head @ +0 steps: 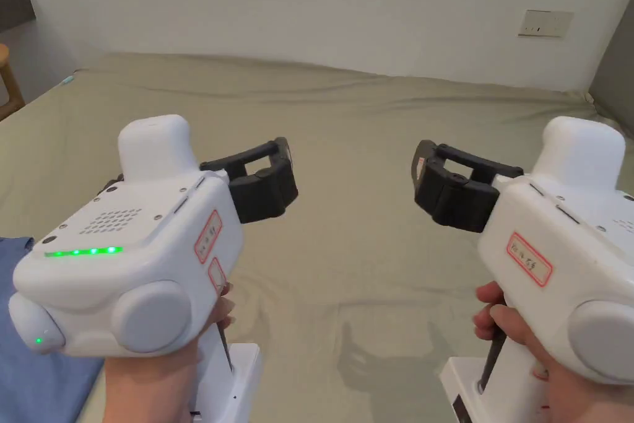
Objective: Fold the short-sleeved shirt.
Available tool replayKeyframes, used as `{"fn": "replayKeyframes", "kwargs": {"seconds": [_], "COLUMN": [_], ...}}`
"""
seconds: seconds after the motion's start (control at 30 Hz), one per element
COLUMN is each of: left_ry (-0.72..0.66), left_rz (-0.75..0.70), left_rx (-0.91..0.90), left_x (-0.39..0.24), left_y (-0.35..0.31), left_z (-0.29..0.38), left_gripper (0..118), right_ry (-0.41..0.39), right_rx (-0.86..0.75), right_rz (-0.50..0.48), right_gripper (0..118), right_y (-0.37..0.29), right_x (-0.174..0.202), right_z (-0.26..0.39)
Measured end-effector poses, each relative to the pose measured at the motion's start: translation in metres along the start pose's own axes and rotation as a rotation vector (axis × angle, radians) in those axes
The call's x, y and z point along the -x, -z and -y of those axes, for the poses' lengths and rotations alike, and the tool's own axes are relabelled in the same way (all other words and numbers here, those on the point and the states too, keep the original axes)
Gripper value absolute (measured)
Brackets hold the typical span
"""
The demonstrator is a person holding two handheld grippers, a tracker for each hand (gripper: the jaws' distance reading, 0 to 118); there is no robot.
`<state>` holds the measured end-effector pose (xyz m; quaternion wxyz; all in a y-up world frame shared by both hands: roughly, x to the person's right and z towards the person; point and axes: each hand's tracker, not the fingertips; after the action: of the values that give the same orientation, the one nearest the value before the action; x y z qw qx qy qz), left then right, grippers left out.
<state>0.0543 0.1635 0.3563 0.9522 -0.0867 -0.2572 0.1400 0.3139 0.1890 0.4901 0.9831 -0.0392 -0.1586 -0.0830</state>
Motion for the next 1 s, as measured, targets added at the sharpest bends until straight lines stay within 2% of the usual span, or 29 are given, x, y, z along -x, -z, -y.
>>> {"fn": "replayKeyframes", "kwargs": {"seconds": [0.1, 0.17, 0.37, 0.57, 0.73, 1.0], "left_ry": [0.220, 0.276, 0.361, 0.417, 0.454, 0.456], "left_rz": [-0.059, -0.033, -0.090, -0.104, -0.105, -0.104], "left_rx": [-0.070, -0.101, -0.192, -0.201, -0.189, -0.167], "left_x": [-0.016, -0.019, -0.035, -0.042, -0.045, -0.048], "left_y": [-0.002, -0.002, -0.011, -0.017, -0.016, -0.015], "left_z": [0.009, 0.009, 0.004, 0.002, 0.003, 0.004], "left_gripper": [118, 118, 118, 118, 118, 118], "right_ry": [-0.182, -0.252, -0.335, -0.355, -0.303, -0.337], "right_rx": [-0.085, -0.108, -0.159, -0.178, -0.155, -0.069], "right_rz": [0.086, 0.097, 0.168, 0.192, 0.173, 0.149], "right_gripper": [118, 118, 118, 118, 118, 118], "right_y": [-0.008, -0.011, -0.015, -0.014, -0.013, -0.003], "right_x": [0.015, 0.020, 0.031, 0.034, 0.032, 0.027], "right_z": [0.005, 0.006, 0.007, 0.006, 0.005, 0.009]}}
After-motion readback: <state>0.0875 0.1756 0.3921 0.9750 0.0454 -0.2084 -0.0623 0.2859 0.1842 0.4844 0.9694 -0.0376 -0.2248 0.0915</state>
